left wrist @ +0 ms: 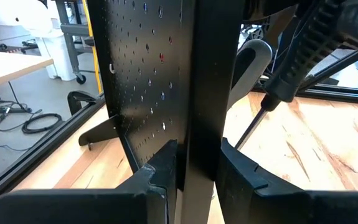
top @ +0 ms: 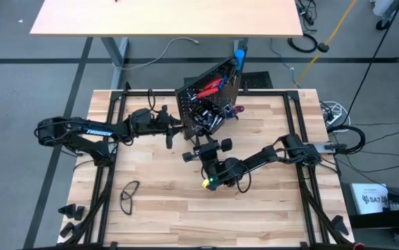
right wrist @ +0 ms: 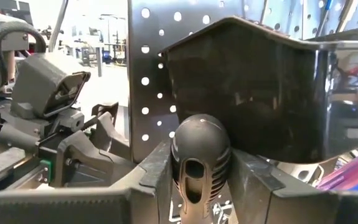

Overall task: Hang tools onto peg board
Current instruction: Hang the black screwdriver on the pegboard

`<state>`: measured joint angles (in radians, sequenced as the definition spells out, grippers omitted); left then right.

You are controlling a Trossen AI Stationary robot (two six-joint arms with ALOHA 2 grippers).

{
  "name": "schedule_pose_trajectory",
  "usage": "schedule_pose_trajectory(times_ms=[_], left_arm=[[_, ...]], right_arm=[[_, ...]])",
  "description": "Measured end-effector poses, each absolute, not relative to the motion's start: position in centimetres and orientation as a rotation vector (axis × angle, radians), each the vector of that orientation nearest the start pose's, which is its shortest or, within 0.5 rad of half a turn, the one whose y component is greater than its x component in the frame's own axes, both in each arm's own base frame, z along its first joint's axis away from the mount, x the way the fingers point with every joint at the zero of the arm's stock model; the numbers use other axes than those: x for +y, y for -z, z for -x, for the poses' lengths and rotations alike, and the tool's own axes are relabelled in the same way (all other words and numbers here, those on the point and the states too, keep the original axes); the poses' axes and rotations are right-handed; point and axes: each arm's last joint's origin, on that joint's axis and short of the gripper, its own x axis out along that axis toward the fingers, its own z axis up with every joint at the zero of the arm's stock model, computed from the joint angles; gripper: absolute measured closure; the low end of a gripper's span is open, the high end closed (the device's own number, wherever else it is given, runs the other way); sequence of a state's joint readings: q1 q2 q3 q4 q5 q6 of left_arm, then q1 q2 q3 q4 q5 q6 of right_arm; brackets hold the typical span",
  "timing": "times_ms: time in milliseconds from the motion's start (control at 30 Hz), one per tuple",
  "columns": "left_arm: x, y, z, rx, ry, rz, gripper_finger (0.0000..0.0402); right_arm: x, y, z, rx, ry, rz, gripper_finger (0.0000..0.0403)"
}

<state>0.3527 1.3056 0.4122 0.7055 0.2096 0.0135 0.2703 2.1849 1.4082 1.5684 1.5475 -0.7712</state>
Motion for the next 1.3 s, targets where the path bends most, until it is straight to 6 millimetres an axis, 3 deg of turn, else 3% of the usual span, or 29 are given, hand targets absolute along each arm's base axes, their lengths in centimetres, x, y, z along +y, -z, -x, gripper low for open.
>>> schedule_pose_trajectory(times_ms=[900, 1300], left_arm=[[7.9, -18.7, -23.2, 0.184, -0.144, 0.041, 0.0318], [7.9, -18.7, -23.2, 0.184, -0.143, 0.041, 0.0318]], right_arm=[[8.5, -24.6, -42.9, -0.068, 1.255, 0.007, 0.0293], [8.6, -23.6, -43.5, -0.007, 1.302, 0.002, 0.0293]])
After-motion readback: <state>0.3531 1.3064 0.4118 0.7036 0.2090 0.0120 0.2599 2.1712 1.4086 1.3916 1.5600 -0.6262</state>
